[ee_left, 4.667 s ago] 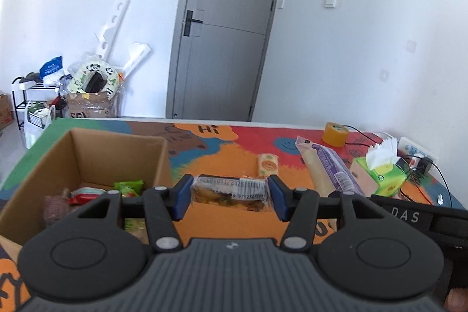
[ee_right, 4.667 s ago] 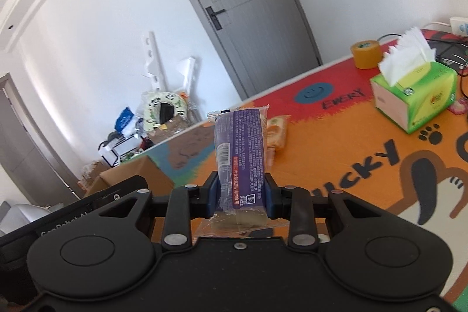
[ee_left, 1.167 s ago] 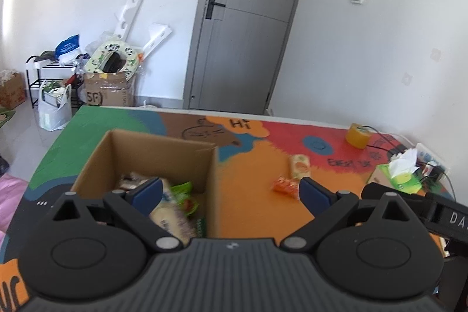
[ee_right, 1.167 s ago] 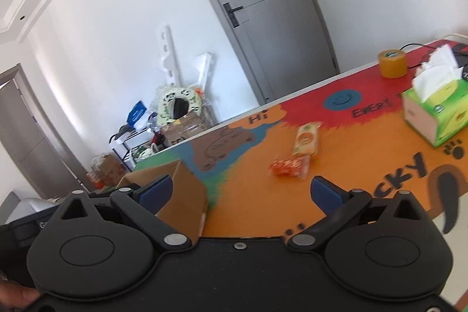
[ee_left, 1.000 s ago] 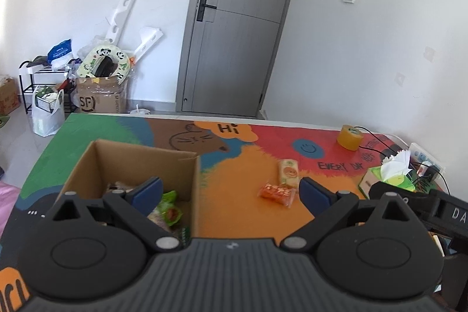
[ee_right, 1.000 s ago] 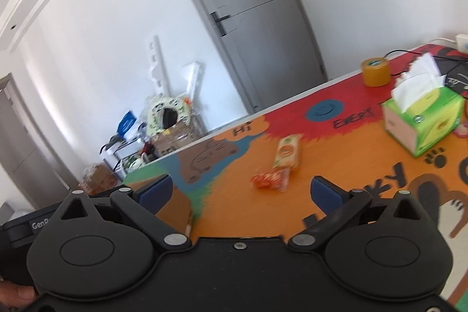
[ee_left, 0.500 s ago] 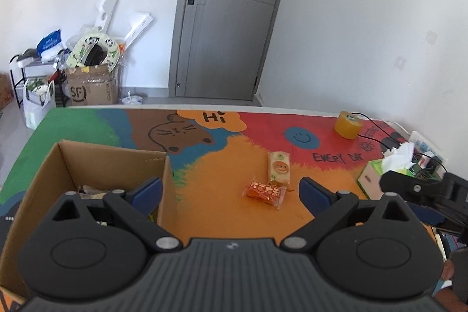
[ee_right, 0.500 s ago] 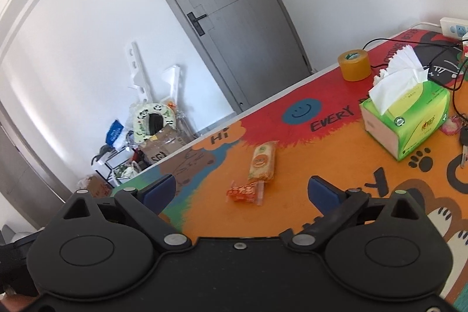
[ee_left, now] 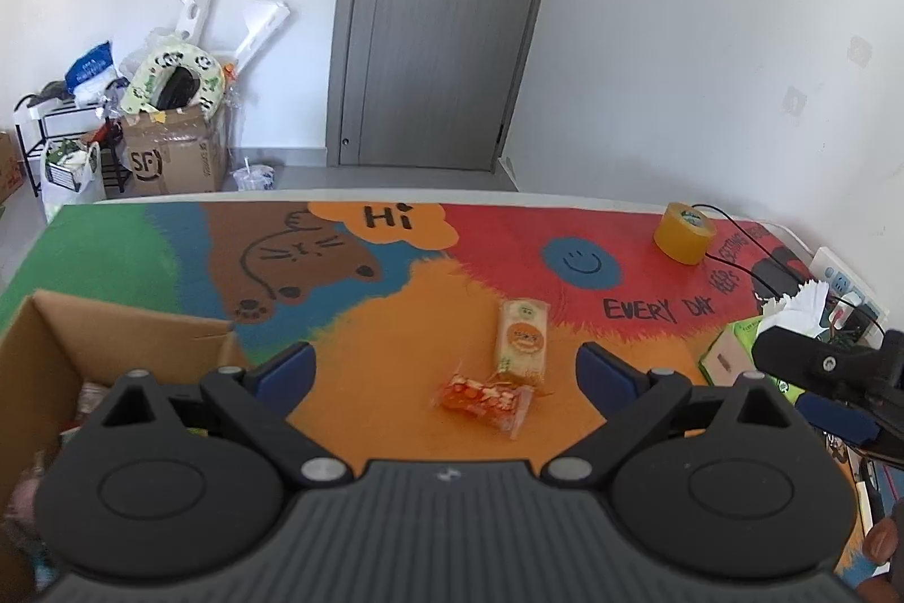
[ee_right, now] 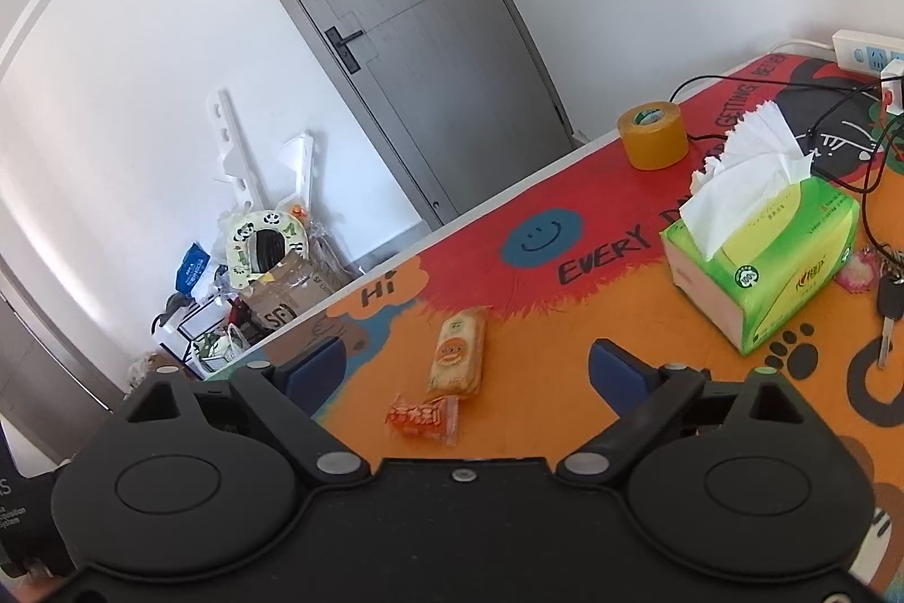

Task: Organize snacks
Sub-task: 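Move both open tools back toward the last two snacks on the table, then grasp the small red-orange pack with left tool while right tool grasps the cream pastry pack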

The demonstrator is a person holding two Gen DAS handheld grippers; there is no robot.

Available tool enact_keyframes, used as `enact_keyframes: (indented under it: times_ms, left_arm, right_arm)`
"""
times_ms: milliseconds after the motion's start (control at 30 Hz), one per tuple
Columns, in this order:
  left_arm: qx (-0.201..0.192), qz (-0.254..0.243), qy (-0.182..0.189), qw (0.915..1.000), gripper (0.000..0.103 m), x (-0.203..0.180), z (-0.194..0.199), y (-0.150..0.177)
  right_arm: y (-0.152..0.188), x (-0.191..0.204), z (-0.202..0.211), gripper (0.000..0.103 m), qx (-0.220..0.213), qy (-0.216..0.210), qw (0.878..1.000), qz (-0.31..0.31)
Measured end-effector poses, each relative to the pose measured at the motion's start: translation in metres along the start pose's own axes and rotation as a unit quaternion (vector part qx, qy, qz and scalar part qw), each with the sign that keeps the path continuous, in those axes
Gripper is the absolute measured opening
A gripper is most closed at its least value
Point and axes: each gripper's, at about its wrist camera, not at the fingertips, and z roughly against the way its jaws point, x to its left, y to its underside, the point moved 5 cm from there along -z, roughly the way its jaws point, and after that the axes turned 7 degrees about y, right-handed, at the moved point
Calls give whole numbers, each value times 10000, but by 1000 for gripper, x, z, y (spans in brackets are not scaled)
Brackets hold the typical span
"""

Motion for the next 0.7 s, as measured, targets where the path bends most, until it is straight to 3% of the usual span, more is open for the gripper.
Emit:
enact_keyframes:
  times_ms: [333,500,700]
  left_arm:
    - [289,92,-280,9991,96,-7,-52,9]
    - [449,182,-519,9975,87,-4,-80,14]
    - [562,217,-768,9952,85,0,-105,19]
  right_arm:
    - [-1,-19,-37,87,255,125,9994,-187]
    - [4,-30,-54,84,381,179,9986,-325]
    - [13,-40,-73,81,543,170,9974,-444]
